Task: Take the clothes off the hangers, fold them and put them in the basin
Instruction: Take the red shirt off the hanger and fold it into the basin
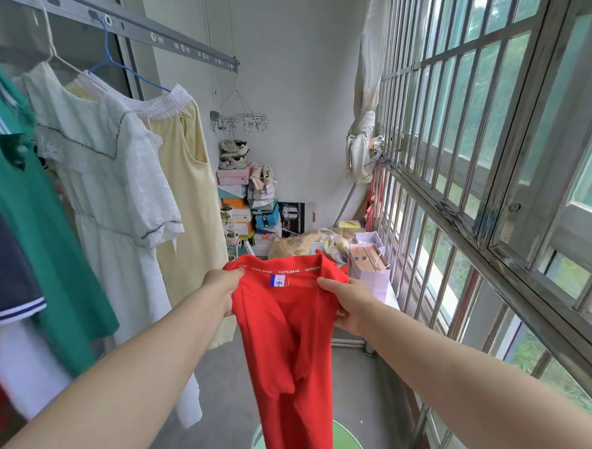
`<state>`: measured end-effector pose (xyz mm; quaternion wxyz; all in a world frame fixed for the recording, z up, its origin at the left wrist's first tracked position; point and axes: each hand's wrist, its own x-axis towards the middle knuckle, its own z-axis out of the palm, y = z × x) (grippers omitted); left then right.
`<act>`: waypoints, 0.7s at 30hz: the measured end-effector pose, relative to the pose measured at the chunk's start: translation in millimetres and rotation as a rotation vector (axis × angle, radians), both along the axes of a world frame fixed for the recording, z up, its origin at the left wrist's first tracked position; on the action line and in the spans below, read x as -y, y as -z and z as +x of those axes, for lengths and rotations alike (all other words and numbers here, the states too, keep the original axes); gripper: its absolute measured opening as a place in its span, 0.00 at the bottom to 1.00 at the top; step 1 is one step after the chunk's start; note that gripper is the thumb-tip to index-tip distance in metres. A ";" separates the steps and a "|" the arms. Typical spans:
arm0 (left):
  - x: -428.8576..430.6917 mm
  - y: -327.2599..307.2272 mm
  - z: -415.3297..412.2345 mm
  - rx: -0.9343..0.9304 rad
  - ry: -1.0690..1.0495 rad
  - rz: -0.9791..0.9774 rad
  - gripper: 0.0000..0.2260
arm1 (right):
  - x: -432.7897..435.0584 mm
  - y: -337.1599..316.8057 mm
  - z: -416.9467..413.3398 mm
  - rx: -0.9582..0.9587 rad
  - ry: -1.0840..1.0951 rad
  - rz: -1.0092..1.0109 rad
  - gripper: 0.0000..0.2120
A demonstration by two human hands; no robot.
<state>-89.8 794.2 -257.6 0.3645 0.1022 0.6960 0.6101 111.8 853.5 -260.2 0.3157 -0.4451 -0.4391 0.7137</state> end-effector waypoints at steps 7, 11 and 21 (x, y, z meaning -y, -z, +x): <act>-14.6 -3.8 23.1 0.078 0.062 0.014 0.14 | 10.3 0.9 -16.0 -0.001 0.017 0.090 0.05; -20.0 -2.4 43.2 0.096 0.206 0.036 0.13 | 16.5 0.6 -26.4 0.059 -0.043 0.231 0.05; -3.5 -20.8 65.2 0.056 0.562 0.256 0.07 | 12.1 -8.3 -25.0 0.093 -0.091 0.289 0.14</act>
